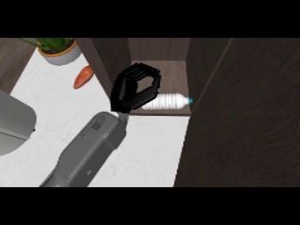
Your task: Pick up the bottled water, place it into the cabinet and close the cabinet
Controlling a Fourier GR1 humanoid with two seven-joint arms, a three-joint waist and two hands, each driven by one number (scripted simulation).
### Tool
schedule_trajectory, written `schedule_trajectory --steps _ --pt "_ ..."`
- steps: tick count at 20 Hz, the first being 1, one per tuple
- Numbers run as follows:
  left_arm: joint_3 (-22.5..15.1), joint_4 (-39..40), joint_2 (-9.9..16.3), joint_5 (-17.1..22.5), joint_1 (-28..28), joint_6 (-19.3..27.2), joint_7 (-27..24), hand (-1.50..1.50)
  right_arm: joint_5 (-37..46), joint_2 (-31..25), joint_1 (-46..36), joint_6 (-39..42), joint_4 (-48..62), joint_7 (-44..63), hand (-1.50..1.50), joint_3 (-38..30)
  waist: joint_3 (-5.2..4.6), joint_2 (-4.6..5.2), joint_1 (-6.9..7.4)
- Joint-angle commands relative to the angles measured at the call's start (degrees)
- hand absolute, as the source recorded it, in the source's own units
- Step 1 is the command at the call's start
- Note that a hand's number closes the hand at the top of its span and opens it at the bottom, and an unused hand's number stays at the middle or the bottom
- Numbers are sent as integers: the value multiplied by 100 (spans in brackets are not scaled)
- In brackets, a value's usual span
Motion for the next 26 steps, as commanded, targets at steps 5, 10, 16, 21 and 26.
schedule_trajectory --steps 5,10,16,21,26 --pt "-580 -2123 499 -227 1707 362 532 150 531 -593 -267 487 -519 862 150 592 -3 4 37" --pt "-679 -3420 1112 -402 2875 379 478 150 143 -225 -781 411 -454 1598 150 965 -4 39 37" --pt "-348 -4225 1743 -277 3633 100 640 150 767 652 -1495 175 150 1977 150 2148 -7 54 -31" --pt "-73 -4750 1951 -192 4379 -16 373 150 872 1357 -2135 44 352 2799 150 2447 -10 53 -12" --pt "220 -5027 2246 5 4859 -469 283 150 756 1957 -3013 52 1204 2922 150 2485 -5 69 17"
